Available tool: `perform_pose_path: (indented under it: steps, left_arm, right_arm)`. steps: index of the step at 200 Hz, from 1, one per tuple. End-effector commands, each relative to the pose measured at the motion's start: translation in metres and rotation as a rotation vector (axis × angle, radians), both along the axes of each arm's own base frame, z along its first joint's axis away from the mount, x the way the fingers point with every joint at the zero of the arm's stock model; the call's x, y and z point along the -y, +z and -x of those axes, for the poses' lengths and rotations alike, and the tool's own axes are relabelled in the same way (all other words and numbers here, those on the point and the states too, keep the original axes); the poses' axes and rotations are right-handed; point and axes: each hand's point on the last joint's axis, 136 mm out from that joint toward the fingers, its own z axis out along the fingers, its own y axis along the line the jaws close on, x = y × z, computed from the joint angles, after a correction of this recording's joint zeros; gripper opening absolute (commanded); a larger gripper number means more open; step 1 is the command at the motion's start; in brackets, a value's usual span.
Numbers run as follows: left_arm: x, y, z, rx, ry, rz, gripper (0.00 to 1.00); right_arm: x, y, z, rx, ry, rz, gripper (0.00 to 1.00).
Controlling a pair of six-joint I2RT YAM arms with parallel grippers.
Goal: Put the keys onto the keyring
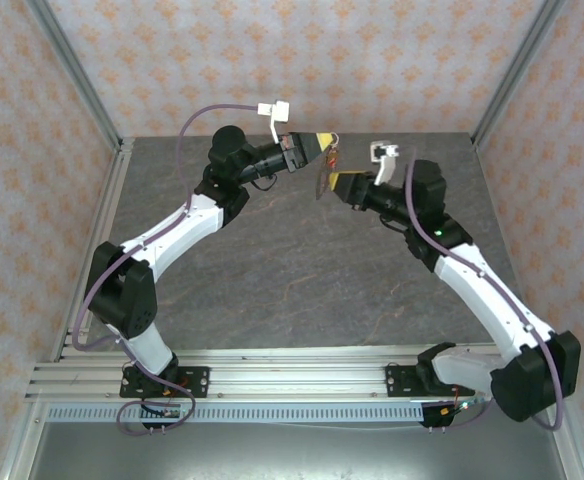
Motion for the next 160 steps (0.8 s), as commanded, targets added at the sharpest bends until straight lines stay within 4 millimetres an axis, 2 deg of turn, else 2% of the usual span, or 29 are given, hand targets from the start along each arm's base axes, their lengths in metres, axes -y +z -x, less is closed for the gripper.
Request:
perform_pose_path:
  steps: [1,29,57,113,116,123,160]
  left_arm:
    - [-0.001,0.027,0.004,0.081,0.008,0.063,0.00]
    - [0.000,0.028,0.005,0.082,0.004,0.065,0.00]
    - [-0.001,0.028,0.005,0.081,0.009,0.067,0.00]
    - [-0.004,0.030,0.003,0.063,0.033,0.110,0.00]
    - [-0.004,0.029,0.003,0.060,0.034,0.113,0.00]
    - [-0.004,0.030,0.003,0.057,0.038,0.123,0.00]
    - [-0.007,0.028,0.001,0.038,0.054,0.158,0.00]
  right_arm:
    - [0.020,0.036,0.012,0.086,-0.028,-0.091,0.29]
    - [0.036,0.059,0.011,0.116,-0.097,-0.166,0.29]
    - [0.046,0.081,-0.005,0.114,-0.180,-0.280,0.29]
    - [0.039,0.125,-0.024,0.114,-0.122,-0.536,0.32]
    - [0.037,0.120,-0.030,0.096,-0.122,-0.539,0.32]
    - [0.035,0.121,-0.034,0.092,-0.114,-0.560,0.32]
    - [0.024,0.124,-0.044,0.078,-0.065,-0.615,0.33]
